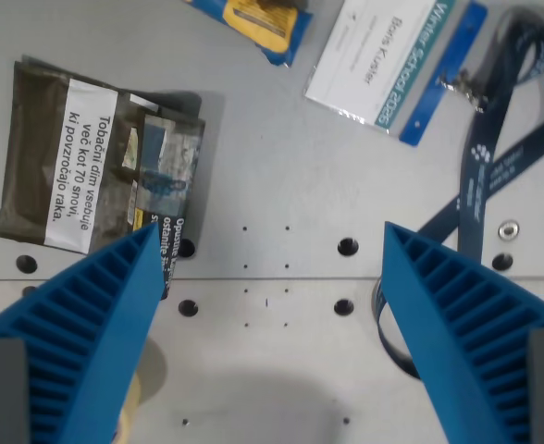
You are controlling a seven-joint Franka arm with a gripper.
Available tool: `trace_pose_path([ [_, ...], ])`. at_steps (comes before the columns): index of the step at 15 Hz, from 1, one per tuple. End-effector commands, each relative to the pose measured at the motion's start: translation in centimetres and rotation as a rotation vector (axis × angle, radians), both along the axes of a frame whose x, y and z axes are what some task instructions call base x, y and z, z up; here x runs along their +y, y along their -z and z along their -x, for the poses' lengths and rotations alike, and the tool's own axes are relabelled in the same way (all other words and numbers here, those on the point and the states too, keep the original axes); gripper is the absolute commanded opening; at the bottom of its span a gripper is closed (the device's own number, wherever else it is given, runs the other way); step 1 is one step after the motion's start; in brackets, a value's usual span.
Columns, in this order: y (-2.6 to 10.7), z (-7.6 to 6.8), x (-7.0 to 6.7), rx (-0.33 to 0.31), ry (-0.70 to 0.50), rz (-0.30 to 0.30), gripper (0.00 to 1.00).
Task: Move above the blue bag
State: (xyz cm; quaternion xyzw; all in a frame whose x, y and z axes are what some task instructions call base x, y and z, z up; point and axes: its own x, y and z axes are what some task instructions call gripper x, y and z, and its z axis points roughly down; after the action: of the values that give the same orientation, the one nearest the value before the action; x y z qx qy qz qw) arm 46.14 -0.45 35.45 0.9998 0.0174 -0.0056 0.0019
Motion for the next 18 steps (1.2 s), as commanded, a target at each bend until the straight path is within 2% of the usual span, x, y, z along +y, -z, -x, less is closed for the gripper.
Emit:
trace_pose_path([
  [1, 0.9, -0.4, 0.4, -0.042, -0.185, 0.001, 1.0],
  [9, 4.5, -1.9, 1.5, -0.073, -0.443, 0.01, 1.0],
  [18, 8.8, -4.3, 3.1, -0.074, -0.734, 0.031, 1.0],
])
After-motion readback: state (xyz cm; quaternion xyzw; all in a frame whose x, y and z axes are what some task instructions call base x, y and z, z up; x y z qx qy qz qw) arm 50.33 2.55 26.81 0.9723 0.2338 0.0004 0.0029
